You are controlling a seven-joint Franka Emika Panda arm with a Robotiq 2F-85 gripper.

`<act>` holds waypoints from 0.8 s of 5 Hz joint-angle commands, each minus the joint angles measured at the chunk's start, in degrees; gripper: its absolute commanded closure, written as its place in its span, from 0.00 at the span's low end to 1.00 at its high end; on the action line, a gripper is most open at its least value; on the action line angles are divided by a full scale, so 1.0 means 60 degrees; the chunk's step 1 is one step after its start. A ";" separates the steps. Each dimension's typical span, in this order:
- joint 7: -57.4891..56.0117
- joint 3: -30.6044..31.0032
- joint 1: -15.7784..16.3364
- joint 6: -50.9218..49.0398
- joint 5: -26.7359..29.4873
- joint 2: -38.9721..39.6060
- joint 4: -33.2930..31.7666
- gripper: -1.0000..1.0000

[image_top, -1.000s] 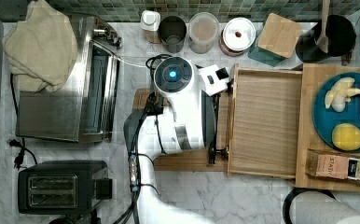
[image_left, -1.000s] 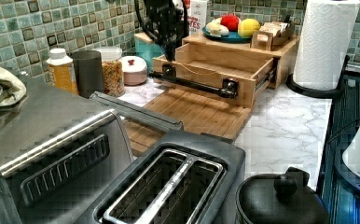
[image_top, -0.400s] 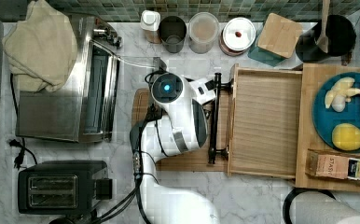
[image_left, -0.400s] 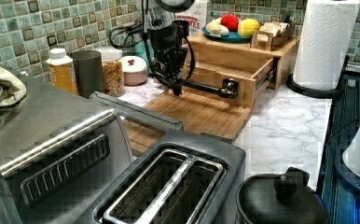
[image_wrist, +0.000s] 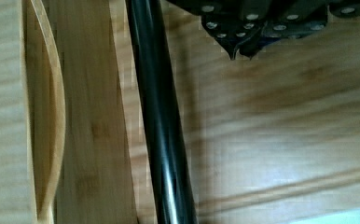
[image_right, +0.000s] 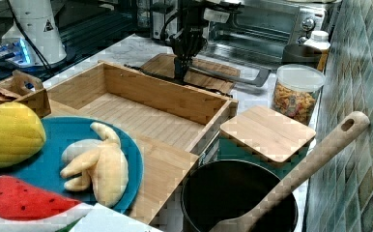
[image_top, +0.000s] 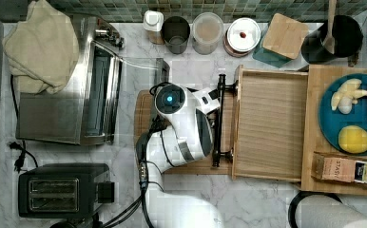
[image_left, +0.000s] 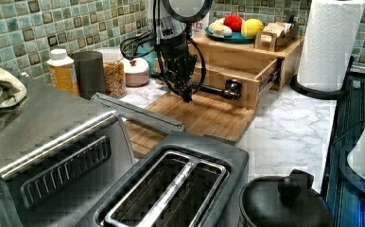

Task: Close the drawer.

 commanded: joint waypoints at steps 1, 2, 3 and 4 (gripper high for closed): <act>-0.1277 -0.0539 -0.0777 0.0891 -0.0481 -0.0466 -0.0196 1.00; -0.1442 -0.0779 -0.0927 0.1341 -0.0863 -0.0669 -0.0529 1.00; -0.2506 -0.1181 -0.1186 0.1208 -0.0850 -0.0826 -0.0611 1.00; -0.3037 -0.1894 -0.1494 0.1337 -0.1168 -0.0991 -0.0662 1.00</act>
